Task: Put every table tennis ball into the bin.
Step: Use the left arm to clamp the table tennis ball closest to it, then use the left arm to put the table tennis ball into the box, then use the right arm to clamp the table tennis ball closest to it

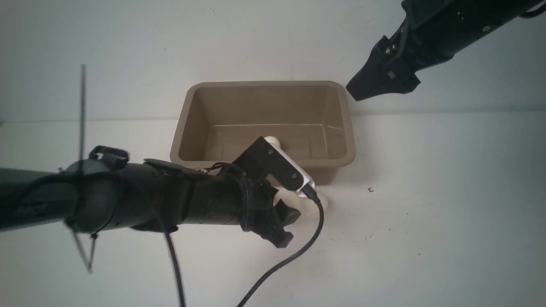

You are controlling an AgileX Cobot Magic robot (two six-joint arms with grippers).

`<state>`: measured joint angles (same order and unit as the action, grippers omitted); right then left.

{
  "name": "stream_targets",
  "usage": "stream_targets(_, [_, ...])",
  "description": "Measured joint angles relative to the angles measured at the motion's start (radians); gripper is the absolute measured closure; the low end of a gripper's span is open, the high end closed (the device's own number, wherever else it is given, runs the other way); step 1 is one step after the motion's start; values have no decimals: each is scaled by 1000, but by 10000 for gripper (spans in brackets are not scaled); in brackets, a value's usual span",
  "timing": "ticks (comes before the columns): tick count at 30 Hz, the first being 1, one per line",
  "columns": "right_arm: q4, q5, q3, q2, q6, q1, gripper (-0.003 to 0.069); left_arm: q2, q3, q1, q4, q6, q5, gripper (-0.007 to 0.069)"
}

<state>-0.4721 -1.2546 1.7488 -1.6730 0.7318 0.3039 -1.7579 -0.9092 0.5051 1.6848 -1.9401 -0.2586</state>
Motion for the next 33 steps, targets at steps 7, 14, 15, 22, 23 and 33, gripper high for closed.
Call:
stream_targets(7, [-22,0,0,0,9,0,69,176,35,1,-2,13,-33,272])
stream_targets(14, [-21,0,0,0,-34,0,69,91,-168,-82,30,-209,72,272])
stream_targets(15, [7,0,0,0,-57,0,69,33,-220,-116,30,-217,79,272])
stream_targets(22, [172,1,-23,1,-212,0,69,-170,-384,-217,31,-171,31,227])
stream_targets(23, [198,1,-45,3,-241,0,69,-188,-400,-221,31,-152,30,189])
stream_targets(33, [225,8,-334,3,-304,0,69,-48,-413,-191,25,107,21,33])
